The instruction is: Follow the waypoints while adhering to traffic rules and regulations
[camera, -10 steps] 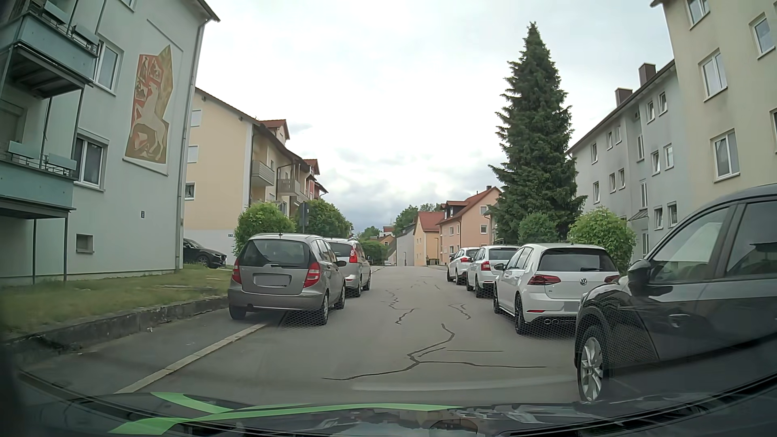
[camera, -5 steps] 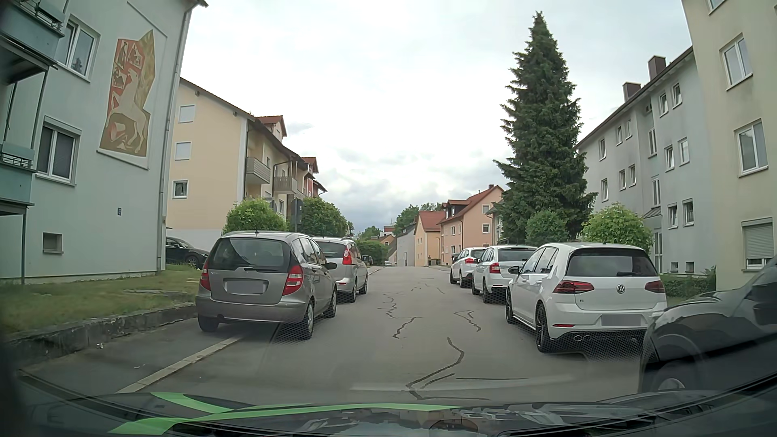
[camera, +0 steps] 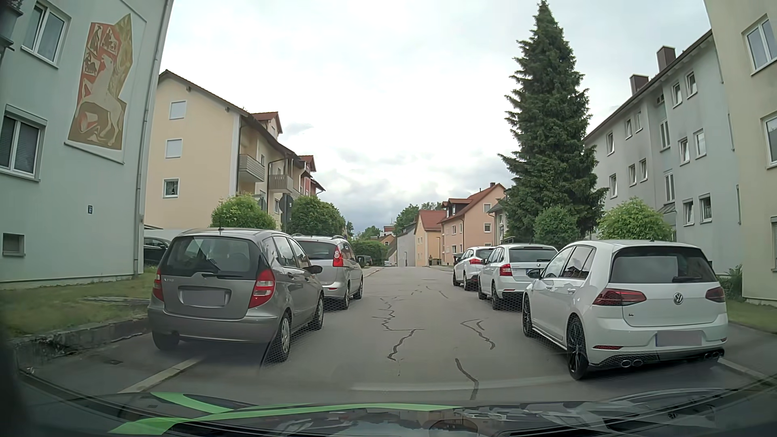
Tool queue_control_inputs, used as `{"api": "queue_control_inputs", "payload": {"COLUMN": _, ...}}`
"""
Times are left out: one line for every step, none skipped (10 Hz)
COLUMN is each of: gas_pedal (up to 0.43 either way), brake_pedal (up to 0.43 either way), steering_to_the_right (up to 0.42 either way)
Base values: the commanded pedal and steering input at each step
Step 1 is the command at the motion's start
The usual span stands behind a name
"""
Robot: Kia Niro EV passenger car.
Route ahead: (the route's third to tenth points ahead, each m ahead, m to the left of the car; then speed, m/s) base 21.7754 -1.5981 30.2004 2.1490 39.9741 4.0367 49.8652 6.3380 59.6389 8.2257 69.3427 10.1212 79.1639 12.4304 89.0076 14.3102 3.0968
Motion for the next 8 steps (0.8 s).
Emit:
{"api": "queue_control_inputs", "payload": {"gas_pedal": 0.087, "brake_pedal": 0.0, "steering_to_the_right": 0.0}}
{"api": "queue_control_inputs", "payload": {"gas_pedal": 0.087, "brake_pedal": 0.0, "steering_to_the_right": 0.002}}
{"api": "queue_control_inputs", "payload": {"gas_pedal": 0.087, "brake_pedal": 0.0, "steering_to_the_right": 0.003}}
{"api": "queue_control_inputs", "payload": {"gas_pedal": 0.087, "brake_pedal": 0.0, "steering_to_the_right": 0.003}}
{"api": "queue_control_inputs", "payload": {"gas_pedal": 0.087, "brake_pedal": 0.0, "steering_to_the_right": 0.005}}
{"api": "queue_control_inputs", "payload": {"gas_pedal": 0.087, "brake_pedal": 0.0, "steering_to_the_right": 0.006}}
{"api": "queue_control_inputs", "payload": {"gas_pedal": 0.087, "brake_pedal": 0.0, "steering_to_the_right": 0.006}}
{"api": "queue_control_inputs", "payload": {"gas_pedal": 0.087, "brake_pedal": 0.0, "steering_to_the_right": 0.006}}
